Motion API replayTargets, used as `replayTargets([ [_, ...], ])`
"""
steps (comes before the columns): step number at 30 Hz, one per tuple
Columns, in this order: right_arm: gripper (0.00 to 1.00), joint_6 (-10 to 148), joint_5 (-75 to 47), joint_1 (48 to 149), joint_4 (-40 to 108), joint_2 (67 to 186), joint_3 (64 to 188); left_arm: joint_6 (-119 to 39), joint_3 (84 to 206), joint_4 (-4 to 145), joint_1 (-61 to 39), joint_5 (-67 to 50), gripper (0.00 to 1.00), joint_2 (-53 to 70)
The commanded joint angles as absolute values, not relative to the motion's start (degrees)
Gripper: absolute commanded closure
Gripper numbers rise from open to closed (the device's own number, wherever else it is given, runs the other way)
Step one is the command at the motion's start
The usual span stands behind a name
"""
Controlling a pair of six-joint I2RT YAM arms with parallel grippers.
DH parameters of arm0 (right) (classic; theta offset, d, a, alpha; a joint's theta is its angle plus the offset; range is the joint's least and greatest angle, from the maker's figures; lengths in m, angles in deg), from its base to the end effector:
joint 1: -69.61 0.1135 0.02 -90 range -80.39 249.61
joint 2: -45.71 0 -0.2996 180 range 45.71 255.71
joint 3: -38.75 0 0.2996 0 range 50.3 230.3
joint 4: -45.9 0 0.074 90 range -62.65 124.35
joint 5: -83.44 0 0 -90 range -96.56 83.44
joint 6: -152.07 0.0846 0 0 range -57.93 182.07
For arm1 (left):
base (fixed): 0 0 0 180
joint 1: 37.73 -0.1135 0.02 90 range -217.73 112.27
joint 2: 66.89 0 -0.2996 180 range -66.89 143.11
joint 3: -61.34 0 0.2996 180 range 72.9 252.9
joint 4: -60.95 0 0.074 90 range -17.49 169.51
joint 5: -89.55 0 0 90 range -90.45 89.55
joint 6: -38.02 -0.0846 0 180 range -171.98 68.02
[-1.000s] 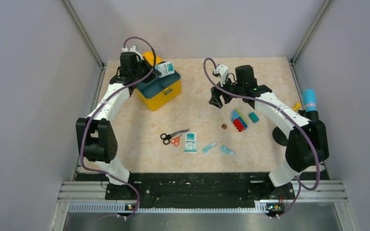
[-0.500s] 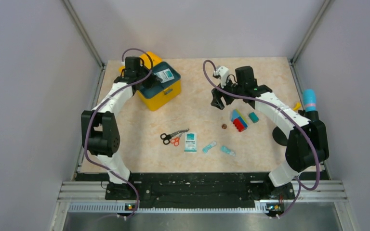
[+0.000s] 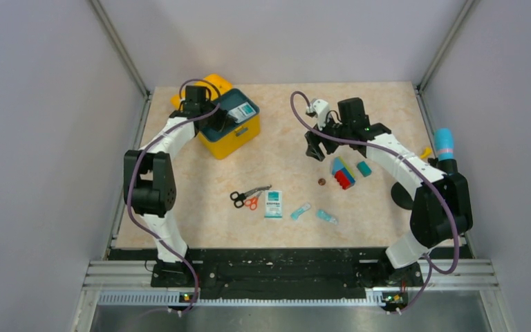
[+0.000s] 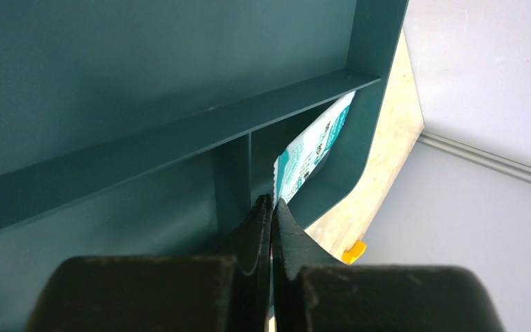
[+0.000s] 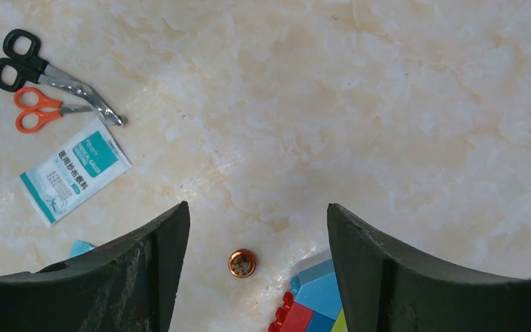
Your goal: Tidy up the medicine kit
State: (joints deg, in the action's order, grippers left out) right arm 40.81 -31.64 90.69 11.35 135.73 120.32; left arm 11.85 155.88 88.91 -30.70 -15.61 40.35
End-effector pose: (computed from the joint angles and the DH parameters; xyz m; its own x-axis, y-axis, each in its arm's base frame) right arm 0.3852 0.1869 0.2663 -0.3700 -0.4946 -0.7864 -0.8039 0.5947 0.0042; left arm 0.5125 -0.0855 0.2324 -0.5679 -0.8028 -0.1816 -0.4414 0.4833 -0.7560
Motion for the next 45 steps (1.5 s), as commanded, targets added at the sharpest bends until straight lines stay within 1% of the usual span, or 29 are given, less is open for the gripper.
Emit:
replayTargets([
  [1,0.28,39.76,-31.35,90.07,11.54,132.81,119.71,13.89,158.89,87.36,-30.11,-16.09,1.0,40.94],
  [4,0.28,39.74,-31.51,90.03,11.53,132.88,119.44,13.81,159.11,87.3,-29.87,-15.93,1.0,41.12],
  [5,0.28,39.7,-31.52,90.07,11.55,132.89,119.39,13.68,159.19,87.28,-29.83,-15.83,0.98,40.99],
  [7,0.28,39.68,-31.52,90.04,11.59,132.97,119.25,13.63,159.48,87.86,-29.82,-15.49,0.86,40.75],
  [12,0.28,39.59,-31.82,90.02,11.64,133.05,119.3,11.43,160.7,90.82,-29.9,-12.98,0.65,38.48],
  [14,0.28,39.72,-32.11,90.09,11.81,133.2,119.41,10.46,161.19,92.48,-29.97,-11.45,0.57,37.23],
  [19,0.28,40.64,-32.95,90.02,12.38,133.9,119.77,7.76,162.54,95.37,-30.17,-8.11,0.43,34.66],
  [24,0.28,41.13,-33.66,90.08,12.65,134.45,120.34,3.87,163.2,96.44,-30.26,-6.65,0.41,32.42],
  [28,0.29,42.08,-35.33,90.09,13.82,134.96,119.83,0.51,161.58,95.73,-30.52,-6.35,0.41,30.29],
  [33,0.32,41.44,-38.39,93.02,15.66,137.22,120.19,-10.82,157.02,92.08,-31.21,-11.19,0.44,27.3],
  [36,0.34,36.12,-41.29,96.62,14.94,139.44,120.49,-17.75,153.74,91.77,-31.31,-14.39,0.43,23.33],
  [38,0.35,30.32,-43.81,99.22,13.64,141.54,120.91,-21.62,151.11,92.19,-31.31,-14.38,0.43,20.08],
  [42,0.34,17.94,-49.4,102.15,9.13,146.86,122.42,-26.33,144.77,90.31,-32.12,-11.14,0.43,12.76],
  [45,0.34,6.24,-51.4,103.87,2.39,151.31,125.53,-25.19,143.24,92.63,-34.03,-6.21,0.43,9.69],
])
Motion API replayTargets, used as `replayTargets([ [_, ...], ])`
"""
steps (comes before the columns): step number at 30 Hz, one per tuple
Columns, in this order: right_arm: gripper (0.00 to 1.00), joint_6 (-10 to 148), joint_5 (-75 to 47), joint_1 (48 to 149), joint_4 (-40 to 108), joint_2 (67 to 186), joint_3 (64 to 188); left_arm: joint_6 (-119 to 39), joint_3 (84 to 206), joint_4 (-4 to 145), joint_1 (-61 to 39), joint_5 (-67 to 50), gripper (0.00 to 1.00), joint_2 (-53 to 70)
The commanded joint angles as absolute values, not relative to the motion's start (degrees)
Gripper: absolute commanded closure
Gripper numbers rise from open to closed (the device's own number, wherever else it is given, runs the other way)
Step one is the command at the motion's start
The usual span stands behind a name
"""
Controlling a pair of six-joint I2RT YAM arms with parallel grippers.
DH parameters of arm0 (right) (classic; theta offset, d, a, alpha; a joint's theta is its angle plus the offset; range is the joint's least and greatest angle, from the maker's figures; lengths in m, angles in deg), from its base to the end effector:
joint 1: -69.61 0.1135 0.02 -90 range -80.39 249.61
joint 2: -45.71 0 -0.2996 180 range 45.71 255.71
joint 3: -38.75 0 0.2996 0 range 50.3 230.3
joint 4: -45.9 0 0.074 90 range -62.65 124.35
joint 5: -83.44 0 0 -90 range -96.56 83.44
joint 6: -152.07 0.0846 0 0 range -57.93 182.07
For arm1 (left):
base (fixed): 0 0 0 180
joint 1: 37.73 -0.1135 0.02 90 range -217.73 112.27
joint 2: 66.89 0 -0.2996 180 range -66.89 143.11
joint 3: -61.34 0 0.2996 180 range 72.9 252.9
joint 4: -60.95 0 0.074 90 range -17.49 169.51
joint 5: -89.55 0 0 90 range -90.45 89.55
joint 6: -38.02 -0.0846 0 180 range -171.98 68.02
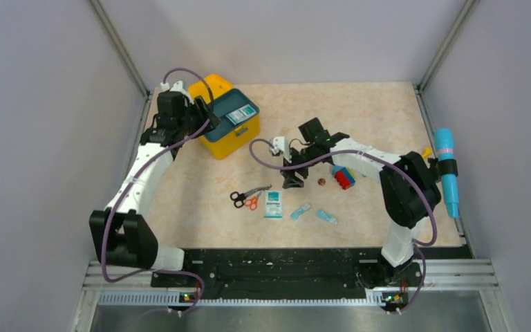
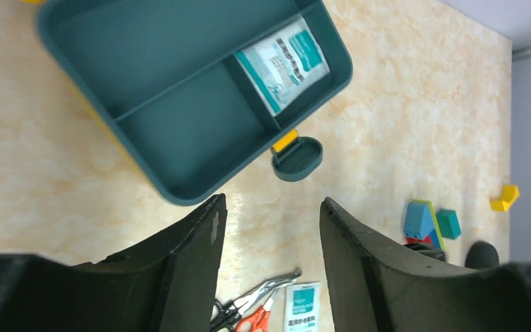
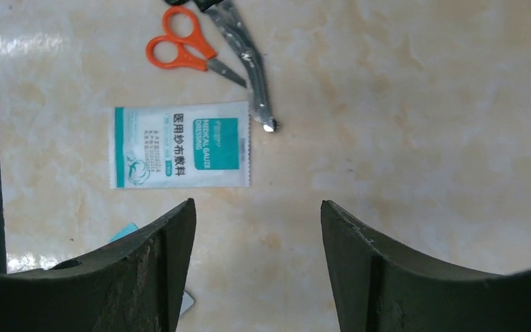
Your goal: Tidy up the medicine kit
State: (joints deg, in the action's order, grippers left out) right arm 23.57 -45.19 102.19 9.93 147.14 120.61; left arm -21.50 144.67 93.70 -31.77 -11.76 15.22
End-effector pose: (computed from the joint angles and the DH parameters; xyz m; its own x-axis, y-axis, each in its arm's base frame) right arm 0.3431 0.2819 0.1913 -0.0966 -0.6388 -0.7633 -0.9947 0.0899 0.0506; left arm 0.4082 -0.0593 0.3346 -0.5842 -0.4391 -0.6826 -0.0328 0.8531 -0.5207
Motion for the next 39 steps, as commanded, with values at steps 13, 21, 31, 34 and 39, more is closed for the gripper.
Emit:
replayTargets([
  [13,0.35,-29.41,-49.15,113.12,-21.07,165.11,138.69,-20.05,140.04,98.27,-45.7,-8.29,0.43,4.76],
  [21,0.53,-33.79,-38.19,114.57,-23.16,170.45,139.22,-18.61,137.44,95.96,-46.55,-10.06,0.43,1.73],
  [31,0.85,-21.79,-37.68,112.89,-10.47,161.6,128.83,-18.43,134.54,91.43,-45.0,-20.2,0.43,4.89],
  [34,0.9,-13.89,-38.66,111.29,-6.98,159.26,128.88,-19.96,135.84,89.77,-42.74,-22.67,0.44,7.96],
  [39,0.97,2.16,-40.22,106.7,-1.64,153.84,131.39,-24.51,141.17,88.94,-36.6,-27.93,0.44,13.78],
])
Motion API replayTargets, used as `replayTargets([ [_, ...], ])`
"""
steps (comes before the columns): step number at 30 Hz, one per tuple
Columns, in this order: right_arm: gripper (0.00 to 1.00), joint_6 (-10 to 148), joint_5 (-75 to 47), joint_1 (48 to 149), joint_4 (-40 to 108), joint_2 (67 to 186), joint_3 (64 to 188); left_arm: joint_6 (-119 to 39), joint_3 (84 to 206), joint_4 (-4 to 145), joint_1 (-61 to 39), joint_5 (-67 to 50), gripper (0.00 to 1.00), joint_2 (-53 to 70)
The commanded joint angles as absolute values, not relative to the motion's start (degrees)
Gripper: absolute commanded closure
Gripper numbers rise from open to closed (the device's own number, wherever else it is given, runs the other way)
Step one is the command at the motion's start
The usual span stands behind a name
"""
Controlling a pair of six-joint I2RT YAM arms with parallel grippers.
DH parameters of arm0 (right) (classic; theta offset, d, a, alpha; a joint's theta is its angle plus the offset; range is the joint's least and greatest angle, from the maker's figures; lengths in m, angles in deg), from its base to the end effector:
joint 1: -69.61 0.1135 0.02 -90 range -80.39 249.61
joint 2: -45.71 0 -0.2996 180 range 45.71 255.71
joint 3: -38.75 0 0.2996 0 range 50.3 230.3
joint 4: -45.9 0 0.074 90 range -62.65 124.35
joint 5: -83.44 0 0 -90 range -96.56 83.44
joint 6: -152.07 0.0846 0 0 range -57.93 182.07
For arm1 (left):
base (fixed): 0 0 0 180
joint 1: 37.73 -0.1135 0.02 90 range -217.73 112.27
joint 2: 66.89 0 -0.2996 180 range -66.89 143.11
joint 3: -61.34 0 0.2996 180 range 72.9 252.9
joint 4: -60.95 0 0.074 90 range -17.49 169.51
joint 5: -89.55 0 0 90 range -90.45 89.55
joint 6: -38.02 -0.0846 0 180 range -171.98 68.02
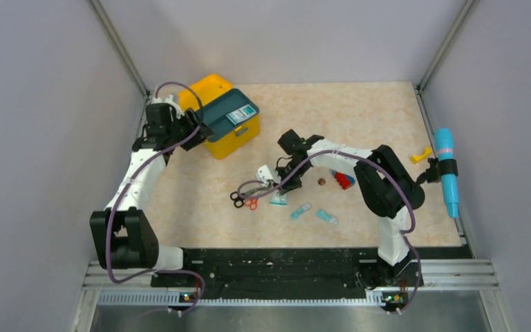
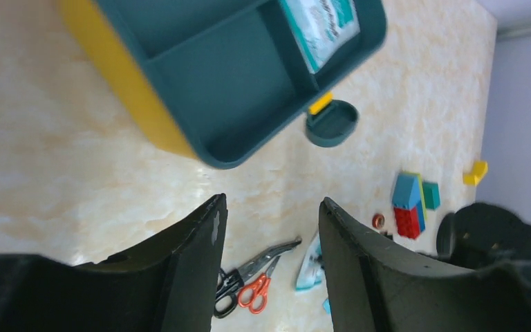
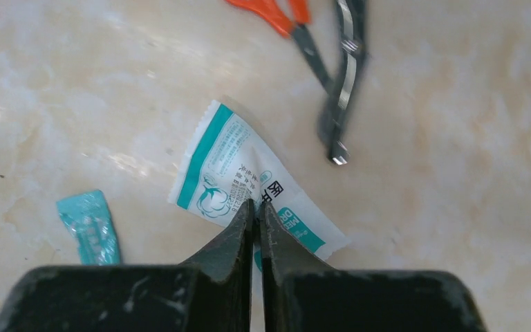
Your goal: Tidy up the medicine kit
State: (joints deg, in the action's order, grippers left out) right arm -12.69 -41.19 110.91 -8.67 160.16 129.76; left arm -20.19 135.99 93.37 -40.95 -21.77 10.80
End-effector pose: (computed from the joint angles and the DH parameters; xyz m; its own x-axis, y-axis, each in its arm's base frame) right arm 0.3054 0.3323 0.1266 0.4164 -0.6910 -0.5909 -0.8751 -0.4809 -0.0543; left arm 0.3809 -0.0094 0.3017 -0.6205 -0.5264 -0.5812 -0.0983 0.7875 -0.6084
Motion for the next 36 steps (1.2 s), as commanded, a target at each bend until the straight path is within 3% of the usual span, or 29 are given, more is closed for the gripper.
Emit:
replayTargets([
  [1,1.0,5.63,-39.71,105.84,-0.24,152.73,131.85,-25.94,141.75,88.25,-35.16,-29.06,0.43,14.85],
  [13,1.0,40.68,-25.2,102.07,32.47,141.0,128.28,-20.31,149.26,73.83,-30.26,-50.81,0.32,27.89],
  [20,1.0,46.44,-24.57,102.11,35.9,143.32,131.08,-16.26,153.13,66.04,-29.63,-57.77,0.29,33.79],
  [31,1.0,47.62,-24.98,102.65,36.05,144.03,130.9,-13.34,155.65,62.1,-27.4,-58.25,0.41,38.13],
  [36,1.0,47.32,-24.57,103.45,36.19,144.78,131.59,-13.32,157.27,62.51,-26.77,-59.14,0.55,39.49],
])
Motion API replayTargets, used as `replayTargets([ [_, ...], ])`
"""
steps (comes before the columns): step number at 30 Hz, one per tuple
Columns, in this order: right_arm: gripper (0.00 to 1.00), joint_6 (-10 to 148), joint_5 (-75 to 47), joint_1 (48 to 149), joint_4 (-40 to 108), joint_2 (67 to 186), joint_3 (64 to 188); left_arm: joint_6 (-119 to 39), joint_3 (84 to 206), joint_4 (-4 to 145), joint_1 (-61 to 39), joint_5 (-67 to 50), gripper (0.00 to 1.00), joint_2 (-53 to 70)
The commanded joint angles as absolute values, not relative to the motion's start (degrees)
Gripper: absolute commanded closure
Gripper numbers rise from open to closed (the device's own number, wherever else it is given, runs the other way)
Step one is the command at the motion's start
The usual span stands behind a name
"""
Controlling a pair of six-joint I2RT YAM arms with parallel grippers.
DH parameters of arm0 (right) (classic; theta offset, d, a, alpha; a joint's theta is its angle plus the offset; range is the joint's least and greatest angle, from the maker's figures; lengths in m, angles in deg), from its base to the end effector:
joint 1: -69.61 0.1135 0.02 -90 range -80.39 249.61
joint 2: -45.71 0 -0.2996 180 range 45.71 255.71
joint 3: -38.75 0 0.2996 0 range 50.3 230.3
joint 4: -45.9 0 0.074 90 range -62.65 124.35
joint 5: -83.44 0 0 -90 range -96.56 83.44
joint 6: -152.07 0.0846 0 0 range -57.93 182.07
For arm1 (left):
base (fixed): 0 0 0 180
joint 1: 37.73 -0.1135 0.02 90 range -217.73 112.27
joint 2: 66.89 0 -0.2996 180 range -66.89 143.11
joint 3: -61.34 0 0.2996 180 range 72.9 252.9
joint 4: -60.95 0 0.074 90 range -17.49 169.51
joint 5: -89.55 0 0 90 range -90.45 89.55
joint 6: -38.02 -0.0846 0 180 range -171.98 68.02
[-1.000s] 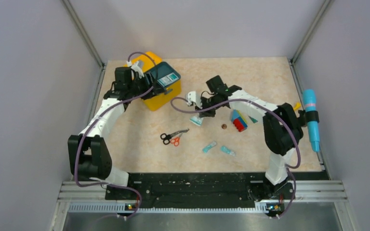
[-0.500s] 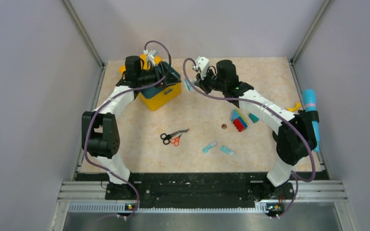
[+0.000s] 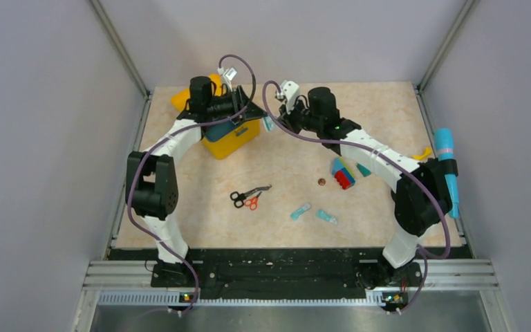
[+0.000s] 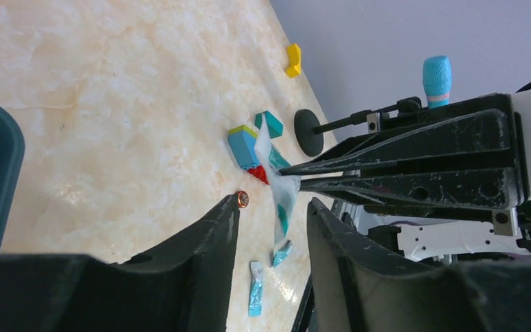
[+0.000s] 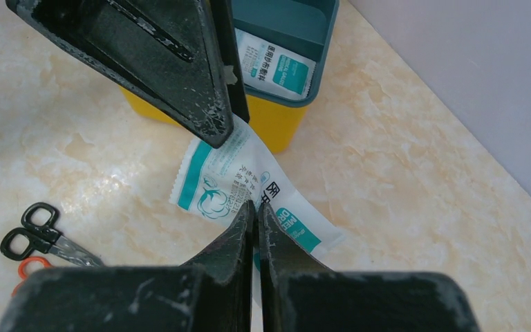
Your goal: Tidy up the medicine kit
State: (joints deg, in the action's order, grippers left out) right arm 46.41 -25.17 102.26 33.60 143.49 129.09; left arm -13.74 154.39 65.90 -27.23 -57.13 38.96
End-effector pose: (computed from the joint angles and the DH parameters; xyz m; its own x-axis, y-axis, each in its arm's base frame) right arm 0.4087 0.2940 0.3195 -0.0675 -0.3471 -0.9354 -0.8126 0.5631 -0.1503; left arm 0.4873 -0.1622 0.2986 -0.7817 -0.2009 -0.5904 0.5077 0.3447 -0.7896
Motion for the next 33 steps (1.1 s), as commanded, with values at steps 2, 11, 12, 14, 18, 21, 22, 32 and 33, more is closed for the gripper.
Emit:
replayTargets([
  [2,1.0,47.13,-24.17,103.66,36.32,145.12,131.73,-13.34,157.7,62.71,-26.68,-59.45,0.65,39.92],
  [11,0.59,47.13,-22.75,103.6,34.47,143.75,130.73,-14.19,157.73,63.89,-27.18,-58.25,1.0,39.08],
  [12,0.52,47.35,-23.41,103.17,32.5,143.08,130.43,-14.0,157.71,63.89,-27.51,-57.43,1.0,38.68],
  [14,0.41,47.94,-25.57,101.97,29.74,141.02,129.84,-12.68,157.72,63.44,-28.58,-55.33,1.0,37.84],
  [18,0.33,50.24,-27.63,99.03,26.52,136.5,126.6,-11.01,158.24,63.56,-31.05,-49.64,1.0,36.01],
  [21,0.33,50.96,-27.85,97.66,23.75,134.63,125.04,-11.25,159.09,68.42,-32.6,-41.64,1.0,34.58],
  [22,0.33,50.91,-27.68,97.3,23.11,134.19,124.48,-10.93,159.13,69.79,-33.08,-39.83,1.0,34.38],
  [32,0.33,50.95,-27.35,96.43,21.43,133.45,121.26,-13.33,158.94,75.8,-37.31,-35.86,1.0,35.88],
  [33,0.33,50.72,-27.31,96.45,21.29,133.58,121.33,-14.29,158.94,76.34,-37.37,-35.86,1.0,36.41],
])
